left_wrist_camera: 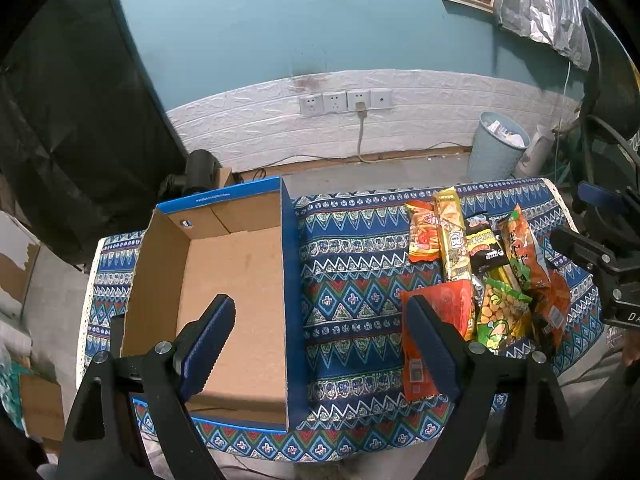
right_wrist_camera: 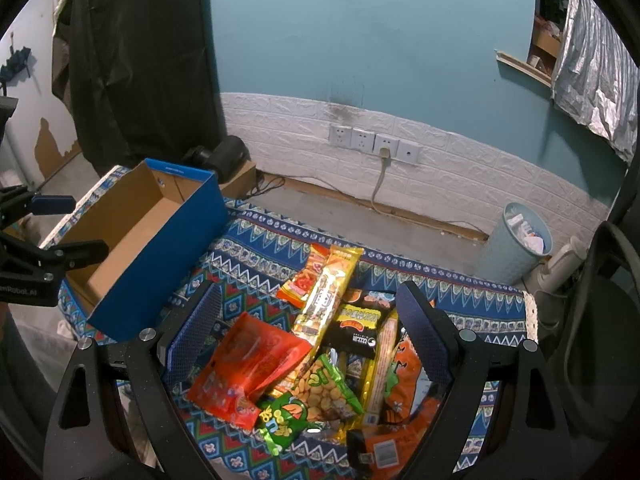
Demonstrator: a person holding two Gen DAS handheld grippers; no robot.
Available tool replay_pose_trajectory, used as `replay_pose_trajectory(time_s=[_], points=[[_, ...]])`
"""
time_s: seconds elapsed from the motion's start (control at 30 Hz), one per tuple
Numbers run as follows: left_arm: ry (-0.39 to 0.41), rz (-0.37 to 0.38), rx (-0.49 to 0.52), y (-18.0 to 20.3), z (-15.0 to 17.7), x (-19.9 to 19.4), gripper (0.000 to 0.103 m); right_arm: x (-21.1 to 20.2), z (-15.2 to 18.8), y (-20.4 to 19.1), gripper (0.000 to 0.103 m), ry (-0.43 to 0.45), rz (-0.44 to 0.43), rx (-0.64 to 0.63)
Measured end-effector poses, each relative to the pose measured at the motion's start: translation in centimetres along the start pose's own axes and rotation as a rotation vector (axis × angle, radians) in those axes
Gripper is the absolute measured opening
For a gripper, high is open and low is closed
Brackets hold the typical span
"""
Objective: Organize snacks
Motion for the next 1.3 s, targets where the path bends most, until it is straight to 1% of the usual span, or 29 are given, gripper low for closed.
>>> replay_pose_trajectory(time_s=[0.9, 1.03, 1.17, 1.3], points=[[0.000, 0.000, 0.001, 0.2, 0.1, -0.1, 0.089, 0.0, 0.2, 0.2, 0.088, -0.007, 0.002, 0.000], [-0.001, 0.008, 0.005, 0.9, 0.4, 0.1, 0.089, 0.0, 0.5, 0.6, 0.088, -0.013, 0.008, 0.004], [-0.026, 0.023, 0.004, 1.6, 0.8, 1.0, 0.089, 0.1, 0.7, 1.3, 0.088, -0.028, 0.030, 0.009], [-0.061, 0.037, 0.016, 2.5, 1.3, 2.4, 0.089, 0.4, 1.6, 2.6, 0.088, -0.070, 0.063, 0.028]])
Point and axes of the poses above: each gripper's, at about its wrist camera, not at the fingertips, and x roughly the way its jaws point, y to its right, z to its underside, the point moved 5 cm from there along x, roughly the way its jaws point, and after that the axes turned 14 degrees about y, right-handed, at the moved point
